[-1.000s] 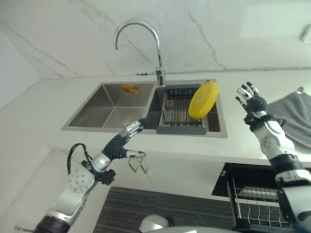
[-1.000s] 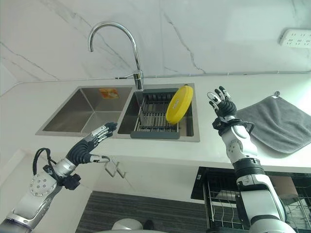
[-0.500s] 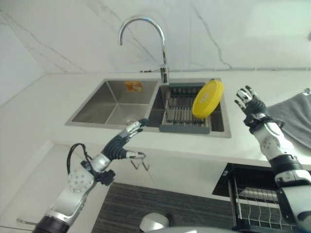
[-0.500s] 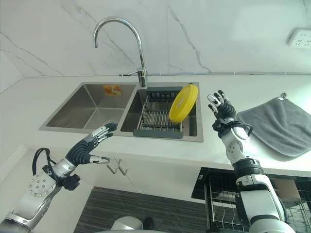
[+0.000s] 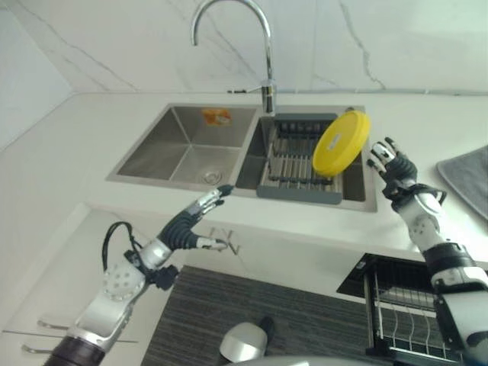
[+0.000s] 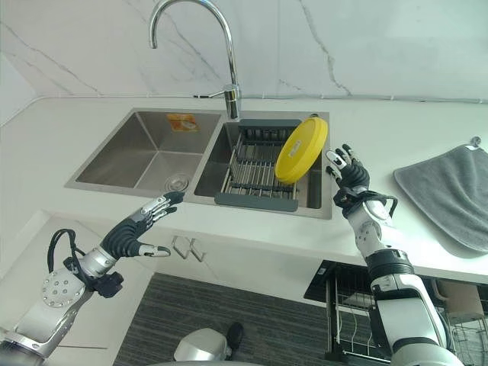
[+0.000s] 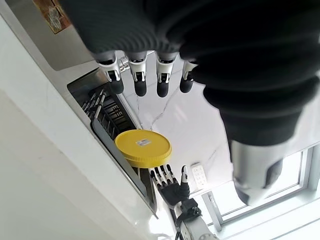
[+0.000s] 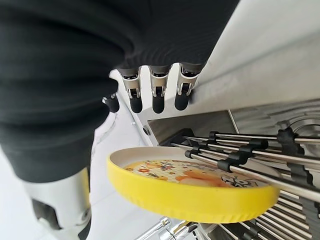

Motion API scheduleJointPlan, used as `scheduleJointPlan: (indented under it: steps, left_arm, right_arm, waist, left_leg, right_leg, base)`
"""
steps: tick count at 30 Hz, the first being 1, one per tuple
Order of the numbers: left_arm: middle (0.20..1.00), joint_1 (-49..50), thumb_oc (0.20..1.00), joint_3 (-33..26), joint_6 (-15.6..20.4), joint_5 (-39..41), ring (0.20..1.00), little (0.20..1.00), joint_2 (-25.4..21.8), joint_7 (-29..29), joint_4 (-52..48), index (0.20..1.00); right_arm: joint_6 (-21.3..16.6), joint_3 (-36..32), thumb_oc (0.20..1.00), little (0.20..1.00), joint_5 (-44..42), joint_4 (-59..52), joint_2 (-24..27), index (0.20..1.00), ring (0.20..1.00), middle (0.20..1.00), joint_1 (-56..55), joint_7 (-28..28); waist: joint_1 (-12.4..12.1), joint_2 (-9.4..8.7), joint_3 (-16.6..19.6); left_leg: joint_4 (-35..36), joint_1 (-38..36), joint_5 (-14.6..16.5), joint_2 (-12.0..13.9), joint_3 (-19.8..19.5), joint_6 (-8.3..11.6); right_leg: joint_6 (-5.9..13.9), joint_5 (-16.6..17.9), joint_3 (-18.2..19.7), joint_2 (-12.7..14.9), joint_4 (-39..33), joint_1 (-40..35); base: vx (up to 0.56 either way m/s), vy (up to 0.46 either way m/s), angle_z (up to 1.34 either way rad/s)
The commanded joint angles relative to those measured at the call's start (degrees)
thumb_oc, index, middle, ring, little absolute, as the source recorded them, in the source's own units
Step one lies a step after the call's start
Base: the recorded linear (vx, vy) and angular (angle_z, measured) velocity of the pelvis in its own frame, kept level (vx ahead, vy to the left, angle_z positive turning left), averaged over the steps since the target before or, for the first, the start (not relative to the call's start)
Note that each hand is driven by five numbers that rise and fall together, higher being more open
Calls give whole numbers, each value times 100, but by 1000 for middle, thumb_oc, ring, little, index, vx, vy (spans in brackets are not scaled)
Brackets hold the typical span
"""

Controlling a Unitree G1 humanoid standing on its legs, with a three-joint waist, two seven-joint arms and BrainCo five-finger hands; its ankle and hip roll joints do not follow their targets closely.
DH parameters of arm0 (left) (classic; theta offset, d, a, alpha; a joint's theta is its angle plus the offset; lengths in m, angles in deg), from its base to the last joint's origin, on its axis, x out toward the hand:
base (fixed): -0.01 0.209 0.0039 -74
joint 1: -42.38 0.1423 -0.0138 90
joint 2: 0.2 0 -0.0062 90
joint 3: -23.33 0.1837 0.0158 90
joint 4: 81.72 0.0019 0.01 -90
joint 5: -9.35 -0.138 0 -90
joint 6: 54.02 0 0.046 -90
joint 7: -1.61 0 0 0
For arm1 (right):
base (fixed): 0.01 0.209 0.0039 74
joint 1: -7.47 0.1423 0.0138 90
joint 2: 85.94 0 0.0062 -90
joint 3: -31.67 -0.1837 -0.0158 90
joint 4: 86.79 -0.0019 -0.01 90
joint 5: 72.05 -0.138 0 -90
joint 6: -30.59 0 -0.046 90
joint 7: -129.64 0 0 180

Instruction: Place the dishes in the dishwasher.

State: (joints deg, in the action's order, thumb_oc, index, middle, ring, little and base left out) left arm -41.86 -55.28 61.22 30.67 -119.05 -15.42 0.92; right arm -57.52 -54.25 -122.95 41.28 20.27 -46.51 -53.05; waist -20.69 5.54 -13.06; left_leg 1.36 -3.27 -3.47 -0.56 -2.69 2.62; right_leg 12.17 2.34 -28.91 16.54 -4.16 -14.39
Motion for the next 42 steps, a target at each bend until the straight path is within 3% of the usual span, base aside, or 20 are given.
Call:
scheduleJointPlan:
  steps: [1,9,26,42]
  left_arm:
    - [1000,-340,1000,91,527,194,1000,1000,-310,113,-319,1000]
    - [1000,-524,1000,123,554,249,1000,1000,-368,238,-284,1000]
    - [1000,-839,1000,134,626,274,1000,1000,-405,366,-218,1000]
    - [1000,-1321,1000,213,600,395,1000,1000,-451,511,-47,1000]
  right_arm:
    - [-310,307,1000,1000,-397,-16,395,1000,1000,1000,761,-91]
    - [-365,432,1000,1000,-321,-97,302,1000,1000,1000,973,-75]
    - [-383,610,1000,1000,-251,-132,351,1000,1000,1000,1495,-17]
    - [-146,909,1000,1000,143,-106,349,1000,1000,1000,2110,379]
  waist:
    - [-271,108,119]
    - [-274,178,8]
    - [-378,143,-254]
    - [-460,128,-583]
  left_leg:
    - [-268,346,235,-348,-218,-308]
    - [-222,438,207,-354,-186,-320]
    - [-329,725,205,-321,-209,-324]
    - [-465,1099,159,-317,-238,-341]
  right_leg:
    - [-148,-557,448,56,1445,796]
    - [-134,-592,419,106,1517,912]
    - [-141,-655,368,140,1640,1129]
    - [-137,-671,415,172,1847,1509]
  base:
    - [-62,-10,4]
    - [-34,3,1]
    - [-32,-17,0]
    - [-50,-21,-1]
